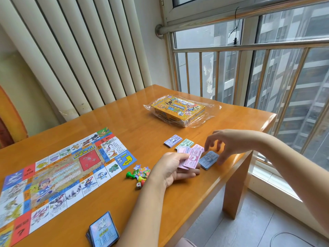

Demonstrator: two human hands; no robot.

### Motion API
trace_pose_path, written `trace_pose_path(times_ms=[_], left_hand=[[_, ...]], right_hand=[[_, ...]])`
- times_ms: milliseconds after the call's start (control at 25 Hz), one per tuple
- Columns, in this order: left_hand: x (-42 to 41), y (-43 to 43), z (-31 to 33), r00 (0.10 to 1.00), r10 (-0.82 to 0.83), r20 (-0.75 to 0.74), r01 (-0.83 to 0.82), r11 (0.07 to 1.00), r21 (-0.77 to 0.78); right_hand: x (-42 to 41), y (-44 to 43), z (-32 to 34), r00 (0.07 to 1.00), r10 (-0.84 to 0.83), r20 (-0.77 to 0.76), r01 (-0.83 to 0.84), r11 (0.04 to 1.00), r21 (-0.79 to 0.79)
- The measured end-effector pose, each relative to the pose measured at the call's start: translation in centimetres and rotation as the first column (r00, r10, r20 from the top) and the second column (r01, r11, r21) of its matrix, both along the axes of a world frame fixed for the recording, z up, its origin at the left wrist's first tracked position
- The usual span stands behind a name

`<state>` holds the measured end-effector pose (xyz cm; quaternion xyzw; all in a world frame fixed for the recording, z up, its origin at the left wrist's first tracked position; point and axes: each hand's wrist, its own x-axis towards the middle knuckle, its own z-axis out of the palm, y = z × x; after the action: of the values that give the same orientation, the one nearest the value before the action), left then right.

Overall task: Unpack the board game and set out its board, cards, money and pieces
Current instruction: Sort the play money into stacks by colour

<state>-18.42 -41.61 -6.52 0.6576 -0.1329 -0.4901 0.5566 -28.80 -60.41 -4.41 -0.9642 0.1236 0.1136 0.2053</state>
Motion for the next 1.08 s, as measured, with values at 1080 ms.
trace_pose_path(times_ms=[1080], left_hand=[[0.2, -0.4, -0.6, 0.971, 0.176, 0.164, -0.144, 0.971, -0.189]], right_hand=[[1.9, 1.8, -1.1, 0.836, -0.453, 0.309, 0.163, 0.744, 0.648]])
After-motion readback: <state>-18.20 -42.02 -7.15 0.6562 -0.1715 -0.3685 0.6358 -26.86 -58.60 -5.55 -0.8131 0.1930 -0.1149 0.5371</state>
